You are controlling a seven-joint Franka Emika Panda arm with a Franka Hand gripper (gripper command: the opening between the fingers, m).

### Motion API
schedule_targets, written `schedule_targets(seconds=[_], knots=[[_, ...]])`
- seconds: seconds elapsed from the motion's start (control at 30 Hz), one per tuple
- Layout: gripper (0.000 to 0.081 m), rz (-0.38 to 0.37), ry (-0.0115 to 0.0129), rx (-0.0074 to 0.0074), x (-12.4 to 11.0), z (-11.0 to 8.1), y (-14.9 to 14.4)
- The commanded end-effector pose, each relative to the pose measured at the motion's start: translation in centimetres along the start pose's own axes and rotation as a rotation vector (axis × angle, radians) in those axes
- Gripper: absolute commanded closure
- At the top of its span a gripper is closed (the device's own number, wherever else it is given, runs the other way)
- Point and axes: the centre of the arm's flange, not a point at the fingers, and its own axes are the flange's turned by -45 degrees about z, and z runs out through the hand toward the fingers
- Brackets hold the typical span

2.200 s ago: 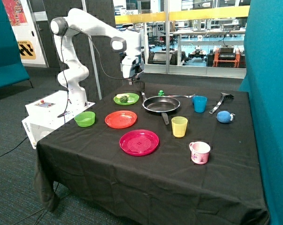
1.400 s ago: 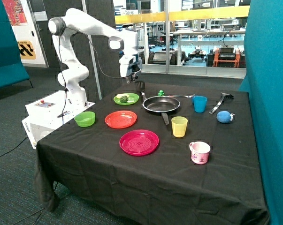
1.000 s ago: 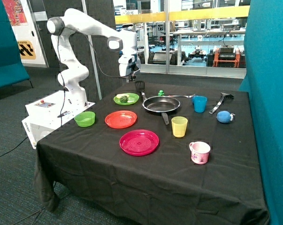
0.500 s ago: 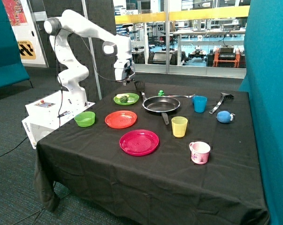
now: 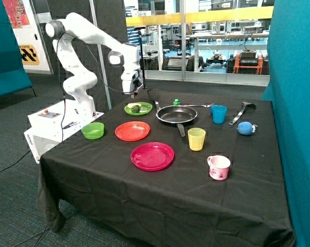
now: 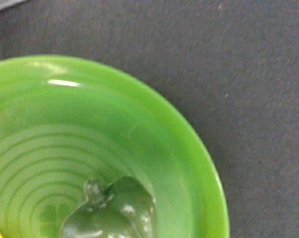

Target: Cook the vegetables

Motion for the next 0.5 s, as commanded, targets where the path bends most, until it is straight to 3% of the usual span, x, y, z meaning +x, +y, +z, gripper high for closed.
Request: schedule_targets(seconds=[0.0,0.13,0.33,0.47], knots=[[0.023,-0.037,0.0002,0.0017,-1.5,2.0,-1.5],[0.0234,-0.053,0.0002,0.0017,-1.9,2.6,-2.1],[0.0119,-0.084,0.0002,0.0017,-2.6,3.6,-3.0],[0.0112,-0.089,0.0002,0.0017,-3.1,4.4,-3.4]])
